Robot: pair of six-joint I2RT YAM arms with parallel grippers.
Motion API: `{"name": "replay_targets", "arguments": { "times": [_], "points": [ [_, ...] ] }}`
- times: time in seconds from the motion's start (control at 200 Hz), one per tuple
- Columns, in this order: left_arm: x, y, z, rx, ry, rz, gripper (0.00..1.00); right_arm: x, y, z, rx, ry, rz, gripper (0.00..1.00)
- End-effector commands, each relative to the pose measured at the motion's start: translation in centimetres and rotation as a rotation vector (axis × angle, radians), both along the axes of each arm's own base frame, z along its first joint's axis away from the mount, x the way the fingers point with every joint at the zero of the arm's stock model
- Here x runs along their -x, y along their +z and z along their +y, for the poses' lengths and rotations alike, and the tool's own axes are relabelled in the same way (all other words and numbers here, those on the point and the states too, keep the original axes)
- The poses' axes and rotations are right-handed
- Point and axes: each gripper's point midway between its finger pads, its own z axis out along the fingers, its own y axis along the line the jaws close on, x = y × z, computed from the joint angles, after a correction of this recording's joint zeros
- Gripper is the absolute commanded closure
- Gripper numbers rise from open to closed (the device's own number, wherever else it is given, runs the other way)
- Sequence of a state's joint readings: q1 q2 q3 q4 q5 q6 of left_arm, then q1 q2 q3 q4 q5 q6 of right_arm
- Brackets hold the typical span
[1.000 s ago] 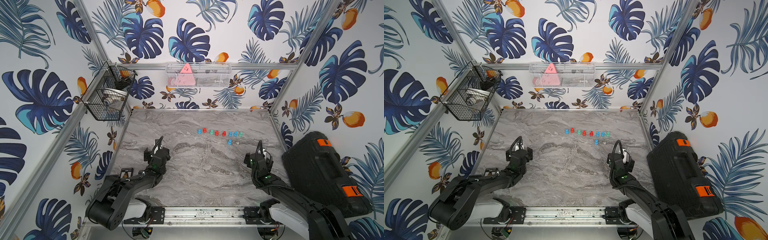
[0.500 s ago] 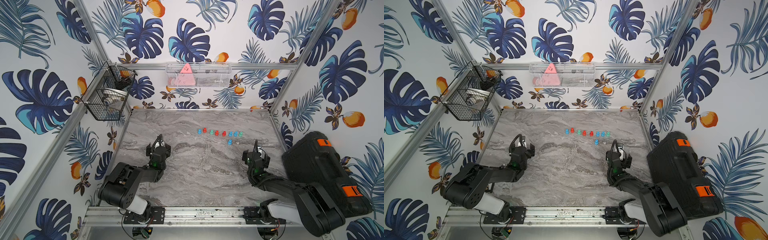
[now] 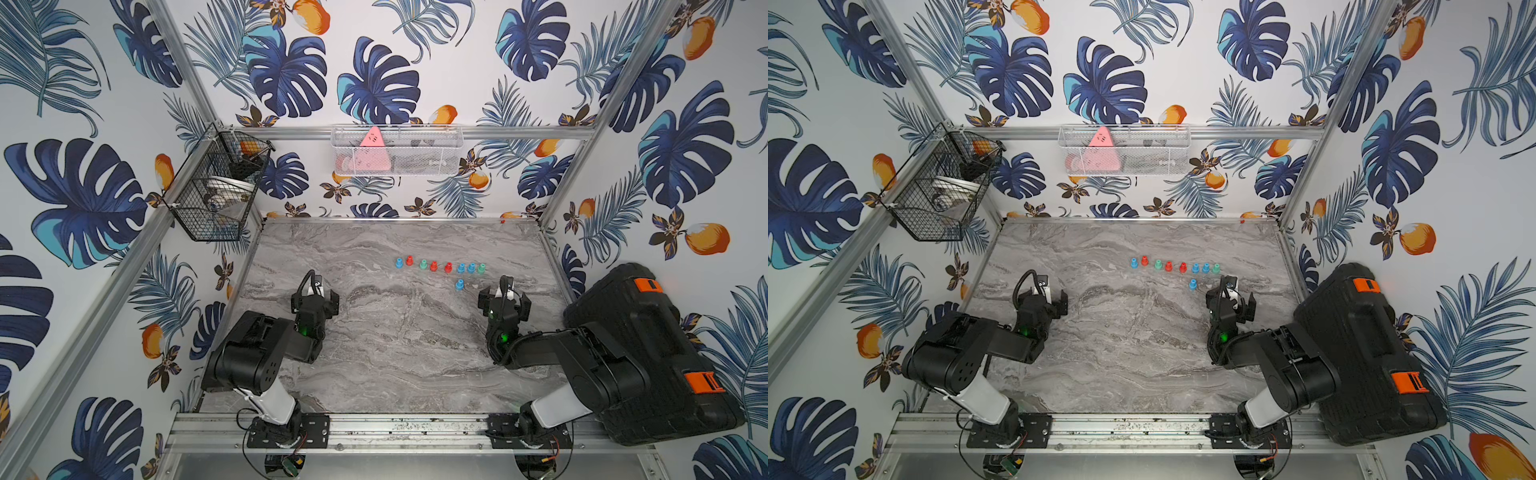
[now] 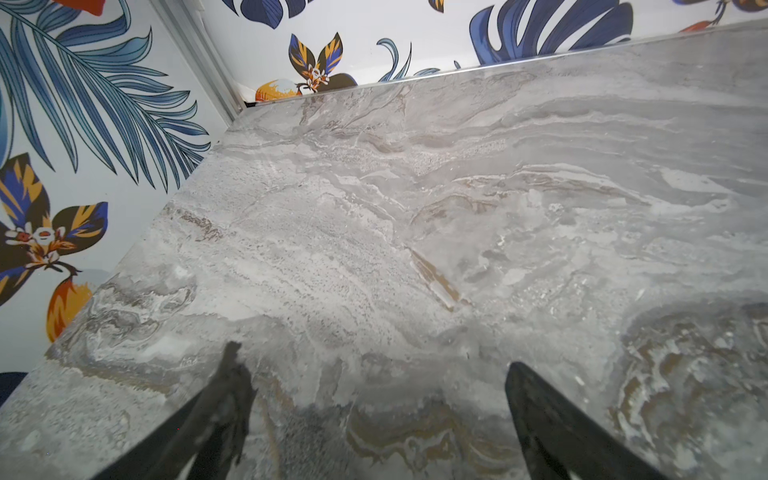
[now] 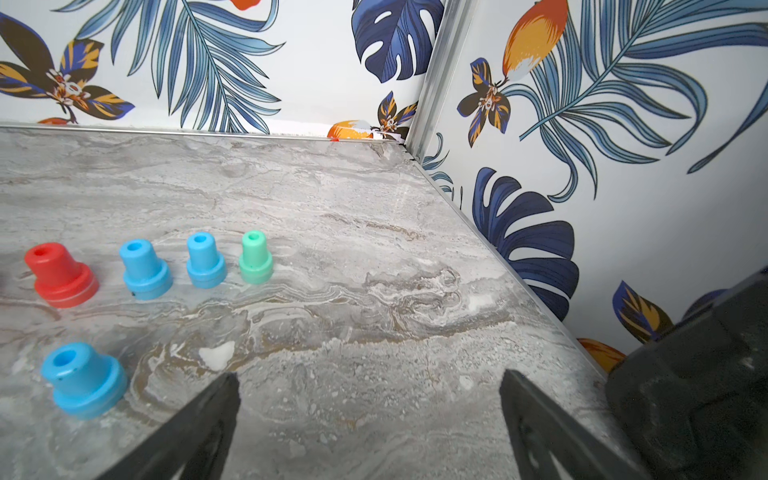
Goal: Close the stamp cap
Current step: Reset both arms
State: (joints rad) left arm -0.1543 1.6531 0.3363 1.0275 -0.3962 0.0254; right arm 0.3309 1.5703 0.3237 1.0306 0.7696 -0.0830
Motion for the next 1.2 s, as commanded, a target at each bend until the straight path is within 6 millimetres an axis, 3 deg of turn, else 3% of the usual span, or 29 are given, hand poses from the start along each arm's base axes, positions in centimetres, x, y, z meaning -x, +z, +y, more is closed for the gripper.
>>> {"name": "replay_targets", "arguments": {
  "times": [0.0, 0.095, 0.145, 0.46, 0.746, 0.786, 0.841, 0.896, 0.976, 1.196],
  "points": [
    [-0.5, 1.5, -0.2, 0.017, -0.008, -0.077, 0.01, -0.7, 1.8, 0.0, -0.005, -0.005, -0.088, 0.00],
    [-0.5, 1.5, -0.1, 0.017, -0.006, -0.077, 0.01, -0.3, 0.7, -0.6, -0.039, 0.000, -0.122, 0.00],
    [-0.5, 1.5, -0.1, 0.016, -0.005, -0.078, 0.01, 0.3, 1.4, -1.8, -0.040, -0.030, -0.206, 0.00],
    [-0.4, 1.6, -0.4, 0.015, -0.025, -0.083, 0.01, -1.0, 0.6, -2.4, -0.114, 0.008, -0.133, 0.00],
    [-0.6, 1.5, -0.5, 0.020, -0.031, -0.074, 0.01, -3.9, -2.6, -4.0, -0.307, 0.067, 0.052, 0.00],
    [-0.6, 1.5, -0.5, 0.019, -0.031, -0.075, 0.01, -3.2, -3.4, -4.5, -0.336, 0.059, 0.056, 0.00],
    [-0.6, 1.4, -0.6, 0.021, -0.032, -0.074, 0.01, -3.4, -2.6, -5.1, -0.315, 0.065, -0.037, 0.00],
    [-0.6, 1.5, -0.6, 0.021, -0.034, -0.076, 0.01, -3.2, -3.5, -5.0, -0.343, 0.047, 0.055, 0.00],
    [-0.5, 1.4, -0.6, 0.014, -0.039, -0.076, 0.01, -3.5, -2.6, -4.8, -0.307, 0.076, -0.020, 0.00],
    [-0.6, 1.4, -0.7, 0.018, -0.039, -0.072, 0.01, -3.4, -3.1, -4.6, -0.325, 0.074, 0.026, 0.00]
  ]
}}
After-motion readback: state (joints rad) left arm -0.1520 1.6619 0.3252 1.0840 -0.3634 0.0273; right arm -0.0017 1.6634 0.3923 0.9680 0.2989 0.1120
